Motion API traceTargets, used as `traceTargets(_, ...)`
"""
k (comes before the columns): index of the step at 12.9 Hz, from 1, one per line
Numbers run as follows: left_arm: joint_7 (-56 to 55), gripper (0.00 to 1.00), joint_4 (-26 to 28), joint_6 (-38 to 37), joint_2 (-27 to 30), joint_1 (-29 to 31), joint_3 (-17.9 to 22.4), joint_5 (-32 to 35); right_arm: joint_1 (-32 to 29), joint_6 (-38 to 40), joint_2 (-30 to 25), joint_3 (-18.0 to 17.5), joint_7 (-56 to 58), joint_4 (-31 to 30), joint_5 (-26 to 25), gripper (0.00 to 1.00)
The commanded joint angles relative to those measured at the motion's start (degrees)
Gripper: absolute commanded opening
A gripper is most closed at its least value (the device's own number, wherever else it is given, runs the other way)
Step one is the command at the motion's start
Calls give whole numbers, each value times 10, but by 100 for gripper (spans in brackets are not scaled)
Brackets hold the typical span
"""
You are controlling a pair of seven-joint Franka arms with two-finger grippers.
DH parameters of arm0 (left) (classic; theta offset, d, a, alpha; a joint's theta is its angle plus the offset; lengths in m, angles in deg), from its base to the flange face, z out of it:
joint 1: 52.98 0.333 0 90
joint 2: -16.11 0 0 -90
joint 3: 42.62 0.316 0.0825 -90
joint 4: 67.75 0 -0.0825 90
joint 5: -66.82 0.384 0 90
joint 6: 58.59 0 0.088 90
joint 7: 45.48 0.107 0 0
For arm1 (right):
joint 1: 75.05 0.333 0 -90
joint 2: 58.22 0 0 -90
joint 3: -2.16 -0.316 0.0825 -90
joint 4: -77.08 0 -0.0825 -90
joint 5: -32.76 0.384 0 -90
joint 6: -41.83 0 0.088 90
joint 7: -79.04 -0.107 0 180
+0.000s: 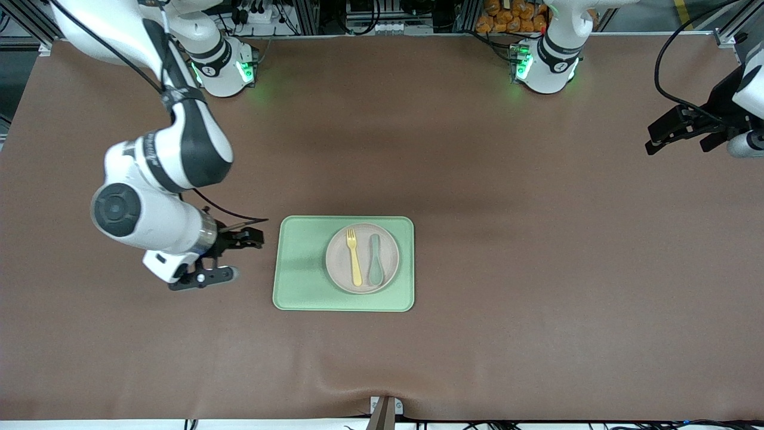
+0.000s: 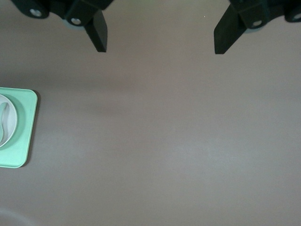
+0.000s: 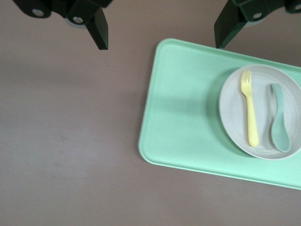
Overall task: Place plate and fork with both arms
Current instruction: 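Move the right gripper over the yellow fork on the plate, then lower the right gripper and grasp the yellow fork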
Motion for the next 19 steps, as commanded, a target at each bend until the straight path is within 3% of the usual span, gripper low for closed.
traceTargets(1,1,100,3,-4,6,3,-4,14,45,-66,39,5,-52,12,5,100)
traceTargets(6,4,100,3,-4,6,6,-4,15,103,-97,116,7,-120,76,-3,100)
traceTargets(8,4,100,3,-4,5,7,-4,15,122,-120,138,8,-121,90,-3,85)
traceTargets(11,0,100,3,-4,6,5,-5,22,138,-171,169,8,-119,90,-14,72)
traceTargets(15,-1,100,3,-3,5,5,-5,22,159,-198,196,7,-120,87,-17,72)
traceTargets(19,0,100,3,-3,5,4,-5,23,171,-194,197,7,-122,70,-16,64)
